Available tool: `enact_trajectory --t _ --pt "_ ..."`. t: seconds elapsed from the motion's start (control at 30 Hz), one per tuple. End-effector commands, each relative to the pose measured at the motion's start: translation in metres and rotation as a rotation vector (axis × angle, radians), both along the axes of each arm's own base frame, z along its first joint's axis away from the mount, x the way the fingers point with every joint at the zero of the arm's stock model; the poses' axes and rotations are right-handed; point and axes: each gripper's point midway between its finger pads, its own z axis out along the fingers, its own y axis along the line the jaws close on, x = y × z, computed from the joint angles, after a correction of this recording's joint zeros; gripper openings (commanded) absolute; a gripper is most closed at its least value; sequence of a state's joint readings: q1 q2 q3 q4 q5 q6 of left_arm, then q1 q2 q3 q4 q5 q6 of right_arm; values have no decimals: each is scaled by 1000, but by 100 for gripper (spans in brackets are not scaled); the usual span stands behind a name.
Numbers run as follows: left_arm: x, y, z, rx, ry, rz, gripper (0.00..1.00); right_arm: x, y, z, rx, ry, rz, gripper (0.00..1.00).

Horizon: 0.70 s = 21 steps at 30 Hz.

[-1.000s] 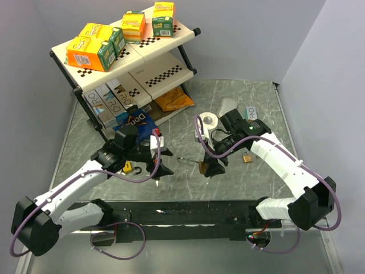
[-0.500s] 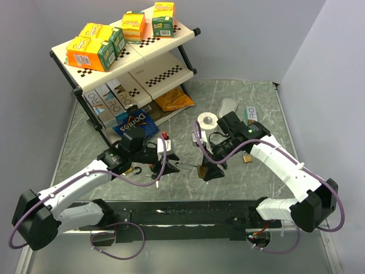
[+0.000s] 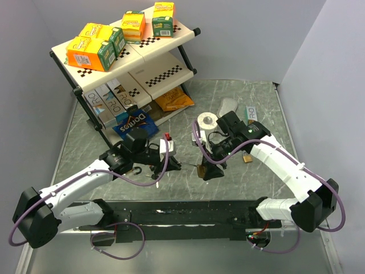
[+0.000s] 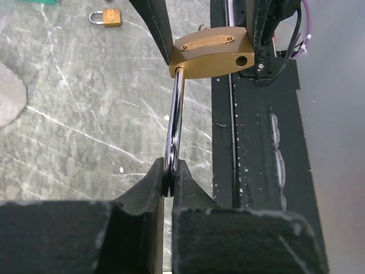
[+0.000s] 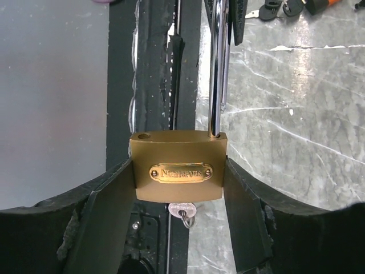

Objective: Lock with the key
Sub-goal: Lock the lock.

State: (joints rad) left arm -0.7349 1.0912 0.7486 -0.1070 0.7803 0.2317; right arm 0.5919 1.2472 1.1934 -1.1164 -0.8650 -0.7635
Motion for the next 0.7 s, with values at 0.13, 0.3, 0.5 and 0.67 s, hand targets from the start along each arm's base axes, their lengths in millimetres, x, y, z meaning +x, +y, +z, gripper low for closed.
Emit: enact_trajectory --t 0.13,0.3,0.5,0.67 --pt "-4 1 61 -135 71 12 1 12 5 46 151 -91 -116 99" --pt "-11 4 81 -188 183 2 1 18 -6 49 172 -129 -173 99" --pt "-20 2 111 -272 234 -19 1 13 -3 55 232 -158 -163 99" --pt "-24 2 130 -324 267 -27 1 14 4 58 271 -144 -139 99"
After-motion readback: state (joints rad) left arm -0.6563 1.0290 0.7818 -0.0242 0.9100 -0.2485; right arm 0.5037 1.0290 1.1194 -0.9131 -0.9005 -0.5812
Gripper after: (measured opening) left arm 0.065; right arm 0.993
